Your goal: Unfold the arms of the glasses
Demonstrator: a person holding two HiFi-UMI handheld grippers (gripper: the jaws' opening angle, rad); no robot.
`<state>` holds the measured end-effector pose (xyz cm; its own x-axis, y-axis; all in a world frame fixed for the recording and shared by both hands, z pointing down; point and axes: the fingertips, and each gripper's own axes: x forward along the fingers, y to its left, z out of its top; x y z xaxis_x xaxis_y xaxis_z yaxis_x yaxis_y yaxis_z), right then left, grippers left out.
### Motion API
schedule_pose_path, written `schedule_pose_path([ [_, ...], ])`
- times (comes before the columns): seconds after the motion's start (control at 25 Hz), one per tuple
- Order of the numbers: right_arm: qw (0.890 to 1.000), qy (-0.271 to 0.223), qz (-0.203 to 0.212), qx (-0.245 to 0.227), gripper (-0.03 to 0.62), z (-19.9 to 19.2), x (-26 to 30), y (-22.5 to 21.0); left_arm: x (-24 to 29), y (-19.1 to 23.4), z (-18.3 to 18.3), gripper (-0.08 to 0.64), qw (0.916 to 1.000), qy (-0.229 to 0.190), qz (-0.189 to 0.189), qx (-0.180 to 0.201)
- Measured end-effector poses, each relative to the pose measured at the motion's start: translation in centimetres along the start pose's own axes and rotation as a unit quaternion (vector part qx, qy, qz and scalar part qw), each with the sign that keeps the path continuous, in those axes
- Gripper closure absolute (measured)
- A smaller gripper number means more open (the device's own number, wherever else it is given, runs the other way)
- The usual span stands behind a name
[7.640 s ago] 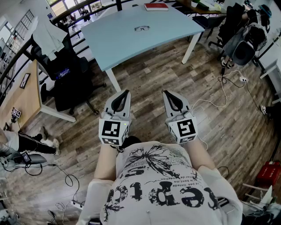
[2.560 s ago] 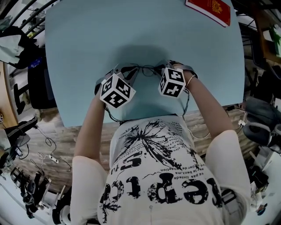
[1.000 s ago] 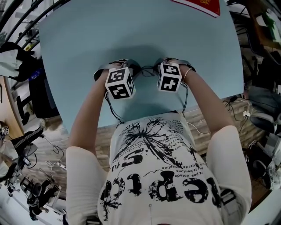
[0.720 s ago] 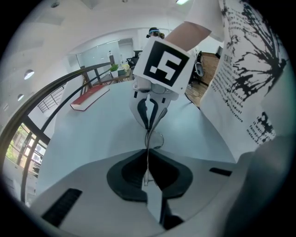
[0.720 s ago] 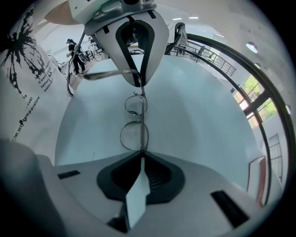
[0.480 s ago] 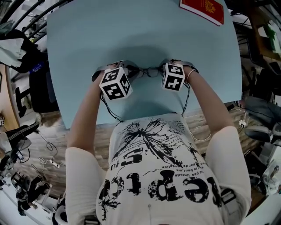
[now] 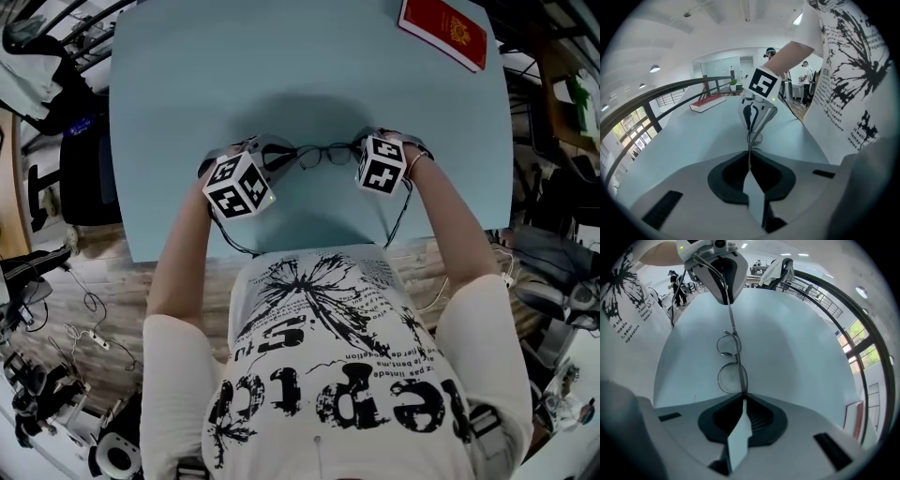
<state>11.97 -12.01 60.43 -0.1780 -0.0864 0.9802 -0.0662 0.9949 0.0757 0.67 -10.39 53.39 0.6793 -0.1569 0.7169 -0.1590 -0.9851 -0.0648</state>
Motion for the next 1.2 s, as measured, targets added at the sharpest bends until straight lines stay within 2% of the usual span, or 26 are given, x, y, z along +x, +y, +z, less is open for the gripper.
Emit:
schedule_pose_path([
  [0.16,1.000,0.000,0.002,0.015,0.553,0.2,-0.4,-0.3,0.0,-0.1,-0.1,0.534,0.9998,-0.011,0.009,-0.016],
  [0.36,1.000,0.019,-0.006,-0.008,0.521,0.4,-0.8,-0.2,0.2,-0.7,0.2,0.534,1.0000,-0.004,-0.001,0.003],
  [0.52,1.000,-0.011,0.003,-0.024,0.482,3.1,-1.5,0.6,0.5,-0.7,0.4,0.534,1.0000,-0.003,-0.007,0.006],
  [0.68,0.998,-0.041,0.016,-0.053,0.485,6.6,-1.3,1.6,0.6,-0.8,0.5,0.534,0.9999,-0.003,-0.010,0.001],
  [0.8,0.996,-0.043,0.024,-0.070,0.492,8.1,-0.7,2.1,0.6,-0.8,0.7,0.534,0.9999,-0.004,-0.011,-0.001],
  [1.08,0.995,-0.023,0.021,-0.097,0.558,8.9,0.6,1.9,0.7,-0.5,0.8,0.534,0.9999,-0.008,-0.012,0.001],
  [1.2,0.994,-0.022,0.018,-0.103,0.565,8.9,0.4,1.8,0.5,-0.4,0.7,0.534,0.9999,-0.010,-0.011,0.001],
])
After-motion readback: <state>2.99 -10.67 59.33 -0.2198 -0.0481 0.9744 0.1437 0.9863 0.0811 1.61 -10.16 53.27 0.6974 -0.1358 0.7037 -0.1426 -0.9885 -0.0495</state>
